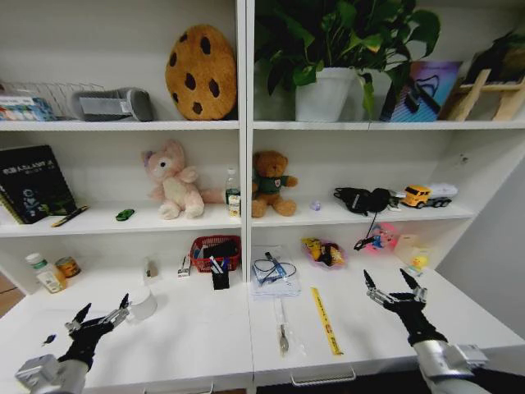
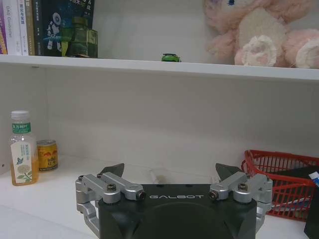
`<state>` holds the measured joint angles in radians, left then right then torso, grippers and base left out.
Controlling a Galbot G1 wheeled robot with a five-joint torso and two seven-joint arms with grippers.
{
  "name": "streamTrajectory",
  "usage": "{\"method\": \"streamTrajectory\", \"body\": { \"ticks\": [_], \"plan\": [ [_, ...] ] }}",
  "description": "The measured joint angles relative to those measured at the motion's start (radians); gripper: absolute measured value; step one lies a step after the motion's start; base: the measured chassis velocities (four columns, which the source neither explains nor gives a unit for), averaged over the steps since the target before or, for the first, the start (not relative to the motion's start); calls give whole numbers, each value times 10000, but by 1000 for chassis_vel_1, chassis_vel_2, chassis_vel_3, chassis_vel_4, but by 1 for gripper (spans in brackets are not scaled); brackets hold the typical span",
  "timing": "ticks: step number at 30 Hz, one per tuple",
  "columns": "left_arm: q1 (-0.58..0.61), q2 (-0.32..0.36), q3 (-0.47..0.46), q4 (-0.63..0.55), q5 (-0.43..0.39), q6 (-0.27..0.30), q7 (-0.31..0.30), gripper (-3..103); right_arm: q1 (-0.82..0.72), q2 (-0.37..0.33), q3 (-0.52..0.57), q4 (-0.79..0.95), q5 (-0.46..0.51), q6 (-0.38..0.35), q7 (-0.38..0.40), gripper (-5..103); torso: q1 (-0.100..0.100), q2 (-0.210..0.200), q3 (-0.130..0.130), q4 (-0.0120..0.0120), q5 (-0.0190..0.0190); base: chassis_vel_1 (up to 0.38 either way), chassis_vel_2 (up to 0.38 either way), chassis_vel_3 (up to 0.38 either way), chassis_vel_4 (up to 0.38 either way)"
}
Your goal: Organize the objects on the table.
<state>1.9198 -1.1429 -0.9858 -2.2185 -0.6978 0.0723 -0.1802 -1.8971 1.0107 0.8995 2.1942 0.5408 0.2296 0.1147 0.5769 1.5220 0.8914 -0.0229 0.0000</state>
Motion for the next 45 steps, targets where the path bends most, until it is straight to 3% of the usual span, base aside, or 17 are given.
{"method": "streamTrajectory", "body": {
  "ticks": [17,45],
  "plan": [
    [0,0,0,0,0,0,0,100,16,0,-17,-15,-12,-13,16,100,0,0,0,0,-6,93,88,-100,-83],
    [0,-1,0,1,0,1,3,100,25,-2,-22,-20,-19,-15,21,100,-1,-1,0,1,3,223,219,-224,-226]
  ]
}}
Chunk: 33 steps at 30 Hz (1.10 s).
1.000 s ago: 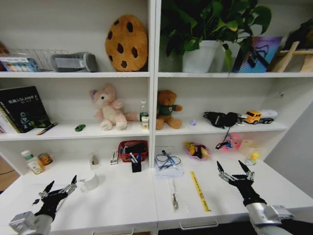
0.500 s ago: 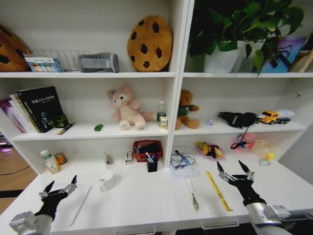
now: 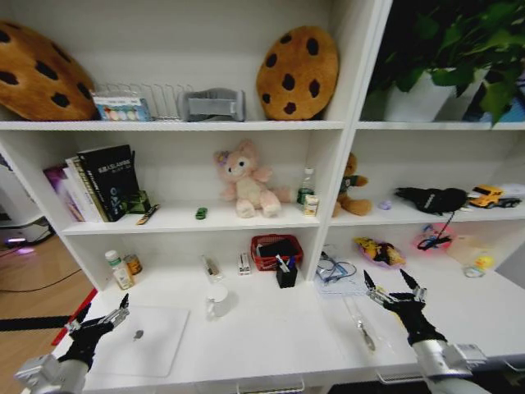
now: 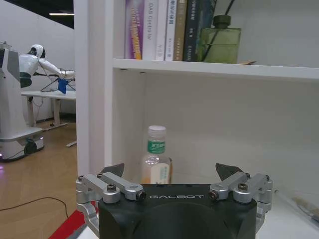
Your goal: Organize the objects on the table.
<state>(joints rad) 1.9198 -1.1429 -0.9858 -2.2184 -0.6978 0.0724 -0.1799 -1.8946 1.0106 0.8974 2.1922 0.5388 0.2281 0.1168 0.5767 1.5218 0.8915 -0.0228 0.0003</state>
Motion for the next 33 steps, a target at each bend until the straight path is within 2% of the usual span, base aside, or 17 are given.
{"method": "streamTrajectory", "body": {
  "ticks": [2,3,4,5,7,9,10,11,12,13,15,17,18,21,26,27,33],
  "plan": [
    [0,1,-3,0,0,-1,-4,100,0,0,-1,1,0,0,-1,100,0,1,0,0,7,323,319,-308,-305],
    [-1,0,0,0,0,-1,-3,100,-3,0,0,1,0,0,-1,100,1,1,-1,-3,-17,298,267,-294,-277],
    [-1,0,0,0,0,-1,-3,100,-3,0,0,1,0,0,-1,100,1,1,-1,-3,-17,298,267,-294,-277],
    [0,1,0,0,0,0,-6,100,-1,-1,0,1,0,0,-1,100,1,1,-1,-2,-15,298,276,-304,-277],
    [0,0,-2,-1,0,0,-1,100,-1,0,-1,0,0,0,-1,100,0,0,0,-1,12,257,284,-307,-288],
    [0,1,-2,-1,1,0,-3,100,-1,0,-2,0,0,0,-2,100,0,1,0,-1,11,250,291,-307,-266],
    [0,0,-1,1,0,0,-5,100,-2,0,-2,2,-1,0,-2,100,1,1,-1,-2,-21,216,195,-248,-178],
    [0,1,-1,2,0,-1,-7,100,-2,0,-2,3,0,0,-3,100,0,2,-2,-3,-22,166,89,-163,-129],
    [0,1,-1,2,0,-1,-7,100,-2,0,-2,3,0,0,-3,100,0,2,-2,-3,-22,166,89,-163,-129],
    [0,1,-3,1,0,-1,-7,100,-5,1,-3,1,0,0,-2,100,-1,2,-2,-5,6,166,89,-93,-129],
    [0,1,-4,2,0,0,-6,100,-2,1,-3,2,0,0,-4,100,0,1,-1,1,-7,90,95,8,-40],
    [0,0,-3,1,0,-1,-7,100,-2,0,-2,2,0,0,-3,100,0,1,-1,1,-4,0,0,0,0],
    [0,0,-2,0,0,-1,-5,100,-2,0,-2,0,1,0,-3,100,1,0,1,-1,10,0,0,0,0],
    [0,-1,0,0,0,0,-4,100,-1,0,0,0,1,-1,-2,100,1,1,0,-2,-3,-55,-68,57,34],
    [0,-1,0,-2,0,0,-1,100,-2,0,0,0,1,0,-2,100,3,-1,1,-4,3,-25,-57,20,43],
    [0,-1,0,-1,0,0,-1,100,-1,0,0,0,1,0,-2,100,3,0,0,-2,-7,20,-60,-50,32],
    [0,-1,0,-1,0,0,-2,100,4,0,0,0,1,0,-1,100,4,0,0,-1,-7,125,-70,-144,93]
  ]
}}
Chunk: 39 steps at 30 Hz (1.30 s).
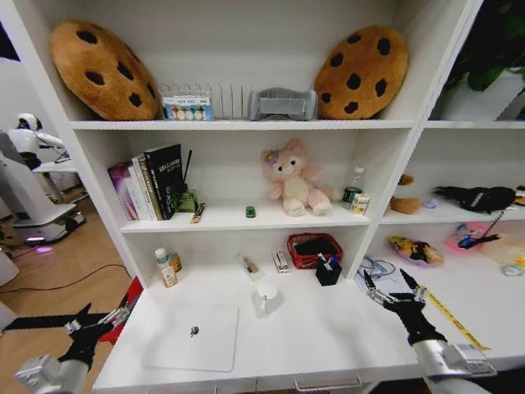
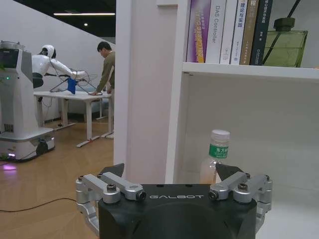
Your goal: Organize the objects on the table.
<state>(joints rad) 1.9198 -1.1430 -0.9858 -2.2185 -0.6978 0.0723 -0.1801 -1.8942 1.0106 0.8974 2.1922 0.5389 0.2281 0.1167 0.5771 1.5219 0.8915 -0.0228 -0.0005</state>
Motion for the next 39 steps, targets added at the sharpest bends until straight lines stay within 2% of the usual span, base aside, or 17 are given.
{"method": "streamTrajectory", "body": {
  "ticks": [10,12,13,16,18,19,21,23,24,27,28,32,33,34,35,37,39],
  "plan": [
    [0,0,0,0,0,0,-2,100,-4,0,0,0,0,0,-1,100,-3,0,-1,2,-2,213,-215,-212,225],
    [0,0,0,-2,0,0,3,100,-6,0,0,0,1,0,-2,100,-3,0,0,-2,16,274,-264,-293,275],
    [0,0,0,-1,0,0,2,100,-6,0,1,0,1,0,0,100,-5,1,-1,-2,0,305,-305,-298,303],
    [0,0,-1,0,0,0,-5,100,-6,0,0,2,1,0,-1,100,-4,1,-1,0,-5,321,-313,-312,315],
    [0,0,-2,-4,0,0,-2,100,-8,0,0,0,1,-1,0,100,-3,0,0,-2,19,359,-318,-363,343],
    [0,-1,-2,-3,0,0,0,100,-8,0,2,1,1,0,0,100,-7,3,-3,0,-6,346,-359,-361,375],
    [0,0,-2,-2,0,0,-1,100,-7,-1,1,3,0,1,0,100,-7,3,-4,0,-11,346,-359,-363,375],
    [0,-1,-3,-3,0,0,3,100,-5,0,1,2,0,0,0,100,-4,0,0,-1,21,400,-384,-375,351],
    [0,-1,-3,-3,0,0,3,100,-5,0,1,2,0,0,0,100,-4,0,0,-1,21,400,-393,-386,351],
    [0,0,-2,0,0,0,-4,100,-12,0,0,3,1,0,-1,100,-9,4,-4,1,-12,382,-366,-315,368],
    [0,-1,-1,-1,0,0,1,100,-11,0,-1,1,1,0,0,100,-5,1,0,-1,17,387,-358,-341,337],
    [2,0,-1,0,0,1,-1,100,-14,-1,0,1,1,0,1,100,-13,7,-5,-4,1,329,-351,-312,326],
    [3,-1,-8,1,0,0,-9,100,-6,0,-2,4,0,1,-3,100,-13,7,-6,9,0,210,-272,-278,262],
    [3,0,-3,1,0,0,-7,100,-13,0,-1,3,1,0,-2,100,-12,5,-3,-1,-6,181,-98,-256,262],
    [3,0,-4,0,1,0,-5,100,-12,0,-1,2,0,0,-1,100,-13,5,-3,-2,16,181,-98,-209,142],
    [3,0,-3,0,0,0,-5,100,-12,0,-1,1,0,0,-1,100,-15,6,-4,-4,15,103,-106,-209,114],
    [1,0,-2,1,0,0,-5,100,-12,0,0,1,0,0,-1,100,-12,5,-3,-2,-6,-67,1,-91,60]
  ]
}}
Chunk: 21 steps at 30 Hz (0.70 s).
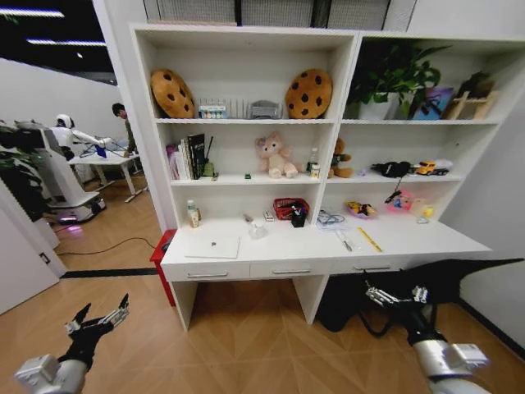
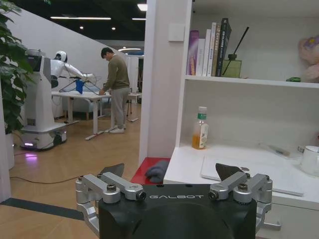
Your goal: Organize the objects on the table.
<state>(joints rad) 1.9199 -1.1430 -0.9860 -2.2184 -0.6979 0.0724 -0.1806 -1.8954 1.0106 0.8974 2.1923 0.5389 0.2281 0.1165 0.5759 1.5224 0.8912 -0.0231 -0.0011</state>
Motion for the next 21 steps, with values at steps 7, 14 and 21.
{"method": "streamTrajectory", "body": {
  "ticks": [7,14,21],
  "plan": [
    [-3,1,1,0,0,0,6,100,18,-1,0,-1,0,0,1,100,22,-11,7,7,13,-59,17,54,-25],
    [-1,1,1,-1,0,0,5,100,10,0,0,-1,0,0,1,100,8,-6,3,1,11,0,0,0,0],
    [-1,1,1,-1,0,0,5,100,7,0,0,-1,0,0,1,100,8,-5,3,2,10,0,0,0,0]
  ]
}}
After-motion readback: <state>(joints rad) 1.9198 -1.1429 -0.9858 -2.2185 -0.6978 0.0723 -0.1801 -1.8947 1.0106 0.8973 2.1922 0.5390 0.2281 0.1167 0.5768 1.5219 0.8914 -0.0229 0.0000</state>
